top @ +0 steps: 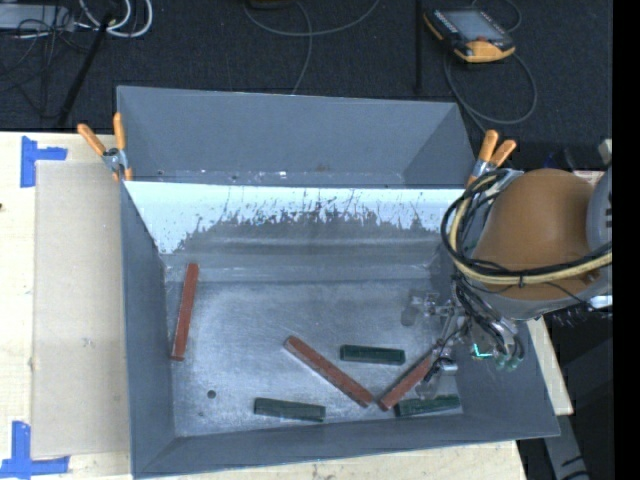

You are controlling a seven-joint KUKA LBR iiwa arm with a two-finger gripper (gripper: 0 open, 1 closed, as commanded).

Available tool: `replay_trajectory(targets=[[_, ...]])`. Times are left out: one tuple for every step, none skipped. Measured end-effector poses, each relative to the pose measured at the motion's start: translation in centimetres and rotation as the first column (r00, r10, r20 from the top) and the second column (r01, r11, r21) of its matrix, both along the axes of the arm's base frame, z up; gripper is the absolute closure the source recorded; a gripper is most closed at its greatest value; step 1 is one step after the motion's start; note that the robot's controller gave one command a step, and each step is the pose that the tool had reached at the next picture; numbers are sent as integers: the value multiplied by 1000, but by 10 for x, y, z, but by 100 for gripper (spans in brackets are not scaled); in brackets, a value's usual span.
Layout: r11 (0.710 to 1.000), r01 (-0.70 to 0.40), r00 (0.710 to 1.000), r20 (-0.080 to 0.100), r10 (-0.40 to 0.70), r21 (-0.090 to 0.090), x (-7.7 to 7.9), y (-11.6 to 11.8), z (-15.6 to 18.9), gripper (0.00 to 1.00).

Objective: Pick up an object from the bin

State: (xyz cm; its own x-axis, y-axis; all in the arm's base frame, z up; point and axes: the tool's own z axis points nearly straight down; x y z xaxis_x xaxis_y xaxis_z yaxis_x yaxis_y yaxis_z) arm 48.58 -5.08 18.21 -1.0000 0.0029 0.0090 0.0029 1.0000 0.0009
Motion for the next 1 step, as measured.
replay_trajectory(targets=[[927, -375, 927, 10, 375, 0, 3, -35, -112, 0]])
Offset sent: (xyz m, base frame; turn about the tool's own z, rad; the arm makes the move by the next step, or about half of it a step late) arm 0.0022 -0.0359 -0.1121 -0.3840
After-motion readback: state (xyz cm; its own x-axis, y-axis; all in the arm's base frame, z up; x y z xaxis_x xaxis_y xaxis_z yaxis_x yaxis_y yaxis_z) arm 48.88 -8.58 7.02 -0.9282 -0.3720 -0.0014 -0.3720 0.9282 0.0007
